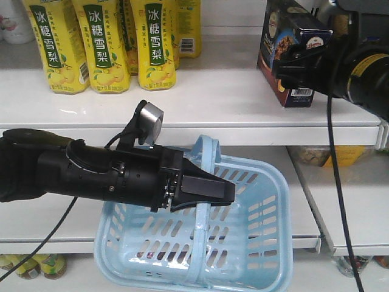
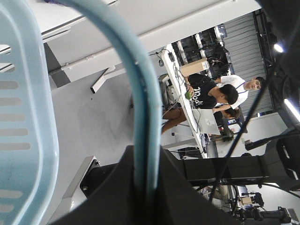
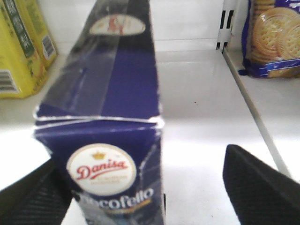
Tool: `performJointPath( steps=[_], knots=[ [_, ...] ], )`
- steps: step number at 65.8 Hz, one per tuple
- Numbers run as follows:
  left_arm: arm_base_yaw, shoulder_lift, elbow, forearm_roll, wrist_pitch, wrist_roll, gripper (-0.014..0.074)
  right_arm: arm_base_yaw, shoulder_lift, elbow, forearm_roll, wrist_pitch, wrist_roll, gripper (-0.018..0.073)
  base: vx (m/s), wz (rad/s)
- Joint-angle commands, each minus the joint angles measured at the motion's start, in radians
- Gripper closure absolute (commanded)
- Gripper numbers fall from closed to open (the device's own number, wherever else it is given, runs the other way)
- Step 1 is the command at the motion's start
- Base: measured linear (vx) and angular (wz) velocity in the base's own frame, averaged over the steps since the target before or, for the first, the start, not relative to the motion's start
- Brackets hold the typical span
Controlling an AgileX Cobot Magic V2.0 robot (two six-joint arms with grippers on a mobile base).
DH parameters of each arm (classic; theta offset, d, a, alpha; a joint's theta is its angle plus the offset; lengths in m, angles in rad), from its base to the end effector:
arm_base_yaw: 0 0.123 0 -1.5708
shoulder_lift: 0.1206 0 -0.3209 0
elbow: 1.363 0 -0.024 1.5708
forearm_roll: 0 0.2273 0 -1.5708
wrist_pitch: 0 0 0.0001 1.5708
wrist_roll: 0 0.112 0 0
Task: Left arm holds basket, right arm returns cookies
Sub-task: 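Lower the box onto the upper shelf beside the drinks and release, then withdraw the open right gripper from the shelf toward the robot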
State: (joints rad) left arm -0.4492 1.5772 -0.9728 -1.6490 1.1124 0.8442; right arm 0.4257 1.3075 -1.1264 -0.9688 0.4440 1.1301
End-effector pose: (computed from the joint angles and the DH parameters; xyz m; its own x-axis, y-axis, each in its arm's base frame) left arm 0.2240 -0.2192 0.3322 -0.9407 0.0633 -0.3332 0.3390 0.1450 -0.9296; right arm 0.2723 0.0799 0.4066 -0.3288 0.0647 -0.9422 -0.0160 0.9971 0.0740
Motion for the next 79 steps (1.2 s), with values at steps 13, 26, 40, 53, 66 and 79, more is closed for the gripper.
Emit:
performJointPath(
  steps=[13, 26, 40, 53, 66, 79],
  knots=[
    [0.001, -0.049, -0.034, -0.130, 0.046, 0.014, 0.0603, -0.005, -0.104, -0.027, 0.252, 0.035, -0.305, -0.0028, 0.00, 0.00],
    [0.001, -0.049, -0.034, -0.130, 0.046, 0.014, 0.0603, -0.005, -0.164, -0.027, 0.379, 0.123, -0.466, -0.0028, 0.00, 0.00],
    [0.001, -0.049, -0.034, -0.130, 0.046, 0.014, 0.0603, -0.005, -0.279, -0.006, 0.431, 0.199, -0.622, -0.0028, 0.00, 0.00],
    [0.001, -0.049, -0.034, -0.130, 0.046, 0.014, 0.0603, -0.006, -0.447, 0.157, 0.429, 0.141, -0.657, -0.0028, 0.00, 0.00],
    [0.001, -0.049, -0.034, -0.130, 0.046, 0.014, 0.0603, -0.006, -0.679, 0.391, 0.427, 0.034, -0.655, -0.0028, 0.00, 0.00],
    [0.001, -0.049, -0.034, -0.130, 0.046, 0.014, 0.0603, -0.006, -0.932, 0.600, 0.448, 0.011, -0.655, -0.0028, 0.00, 0.00]
  ],
)
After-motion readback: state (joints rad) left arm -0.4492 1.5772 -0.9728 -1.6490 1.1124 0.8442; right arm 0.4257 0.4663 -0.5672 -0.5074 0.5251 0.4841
